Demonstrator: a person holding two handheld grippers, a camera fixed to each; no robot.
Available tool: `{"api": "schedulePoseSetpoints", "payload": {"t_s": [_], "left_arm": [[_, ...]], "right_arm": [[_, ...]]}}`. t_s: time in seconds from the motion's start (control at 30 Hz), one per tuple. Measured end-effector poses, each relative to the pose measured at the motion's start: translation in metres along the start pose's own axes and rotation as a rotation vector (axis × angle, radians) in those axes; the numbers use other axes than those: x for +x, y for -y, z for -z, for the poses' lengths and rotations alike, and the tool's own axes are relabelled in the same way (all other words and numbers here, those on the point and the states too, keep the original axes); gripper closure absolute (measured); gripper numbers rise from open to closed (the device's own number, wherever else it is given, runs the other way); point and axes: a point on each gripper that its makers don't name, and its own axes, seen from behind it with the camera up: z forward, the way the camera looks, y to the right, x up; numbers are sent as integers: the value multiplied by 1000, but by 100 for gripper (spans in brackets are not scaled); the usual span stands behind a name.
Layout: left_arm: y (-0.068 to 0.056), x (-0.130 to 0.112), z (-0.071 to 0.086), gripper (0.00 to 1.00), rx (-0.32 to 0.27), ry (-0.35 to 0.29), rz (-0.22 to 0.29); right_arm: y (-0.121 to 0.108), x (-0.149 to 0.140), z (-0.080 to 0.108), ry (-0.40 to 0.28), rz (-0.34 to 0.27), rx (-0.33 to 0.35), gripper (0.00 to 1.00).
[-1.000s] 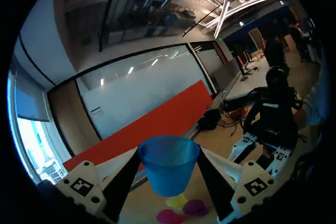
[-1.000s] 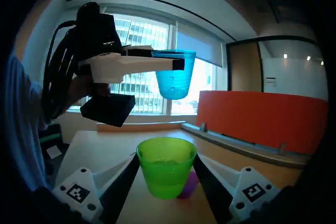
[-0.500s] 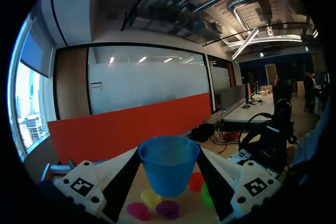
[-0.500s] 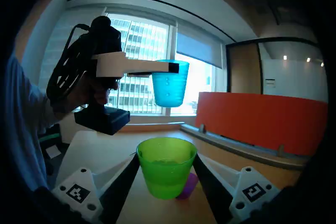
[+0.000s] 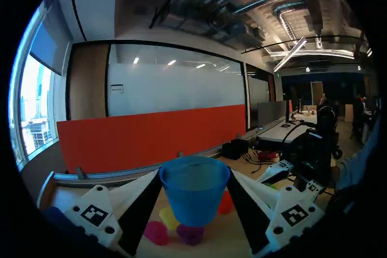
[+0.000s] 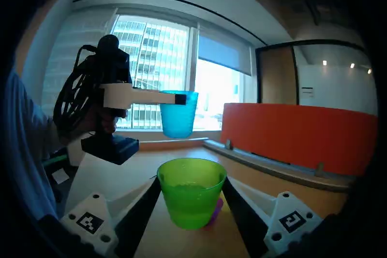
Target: Pour water
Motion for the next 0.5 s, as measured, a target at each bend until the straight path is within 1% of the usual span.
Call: {"api": "schedulePoseSetpoints", "payload": {"t_s": [0.1, 0.3, 0.5], "left_arm": [[1, -5, 2, 11, -2, 1, 16], [8, -22, 7, 11, 9, 12, 23], [16, -46, 10, 11, 24, 47, 25]], "right_arm": [[-4, -1, 4, 8, -4, -11, 10], [-16, -3, 15, 16, -19, -35, 10], [-32, -3, 26, 32, -22, -67, 10]]}}
